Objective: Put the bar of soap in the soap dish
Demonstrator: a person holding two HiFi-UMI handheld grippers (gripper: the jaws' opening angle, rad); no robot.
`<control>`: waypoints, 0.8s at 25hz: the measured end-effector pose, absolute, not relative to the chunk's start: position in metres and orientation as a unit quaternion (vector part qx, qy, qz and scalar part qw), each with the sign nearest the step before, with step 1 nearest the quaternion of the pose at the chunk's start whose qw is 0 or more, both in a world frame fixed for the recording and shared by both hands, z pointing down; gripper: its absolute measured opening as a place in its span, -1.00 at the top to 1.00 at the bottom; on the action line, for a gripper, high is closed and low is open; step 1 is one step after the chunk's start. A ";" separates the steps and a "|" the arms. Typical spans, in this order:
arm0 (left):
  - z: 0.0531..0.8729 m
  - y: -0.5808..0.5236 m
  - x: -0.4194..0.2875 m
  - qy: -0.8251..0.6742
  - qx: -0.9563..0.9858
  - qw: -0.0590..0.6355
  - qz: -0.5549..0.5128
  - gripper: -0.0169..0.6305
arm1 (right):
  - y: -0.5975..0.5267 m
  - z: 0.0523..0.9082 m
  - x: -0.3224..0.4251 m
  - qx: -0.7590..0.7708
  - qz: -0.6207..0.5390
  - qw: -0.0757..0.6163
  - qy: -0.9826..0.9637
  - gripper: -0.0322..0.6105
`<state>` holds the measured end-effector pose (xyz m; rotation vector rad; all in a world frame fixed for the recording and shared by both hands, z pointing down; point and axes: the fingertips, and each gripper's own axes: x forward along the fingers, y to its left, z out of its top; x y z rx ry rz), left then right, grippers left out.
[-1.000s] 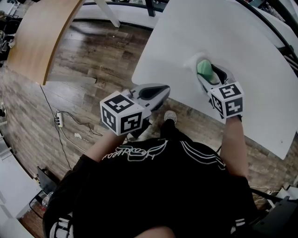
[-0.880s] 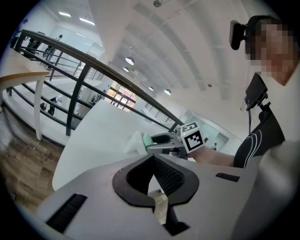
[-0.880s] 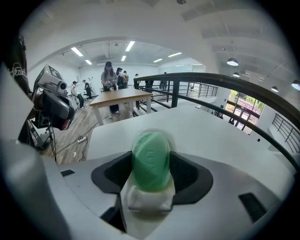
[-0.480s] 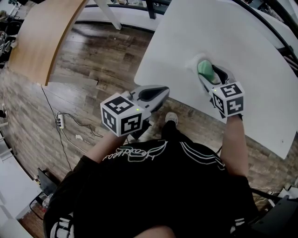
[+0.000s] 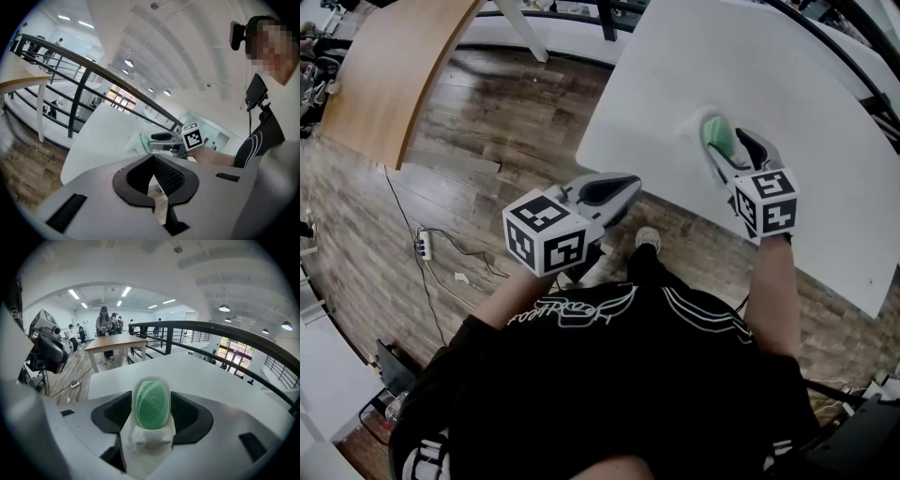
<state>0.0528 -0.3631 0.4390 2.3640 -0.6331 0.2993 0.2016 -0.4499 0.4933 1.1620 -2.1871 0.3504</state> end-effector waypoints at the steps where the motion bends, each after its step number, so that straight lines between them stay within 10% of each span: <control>1: 0.437 -0.360 0.052 -0.241 0.905 0.330 0.114 0.92 | -0.446 0.489 0.200 0.441 0.131 0.311 -0.832 0.24; 20: 0.364 -0.272 0.046 -0.185 0.946 0.248 0.096 0.92 | -0.288 0.386 0.138 0.419 0.124 0.220 -0.872 0.25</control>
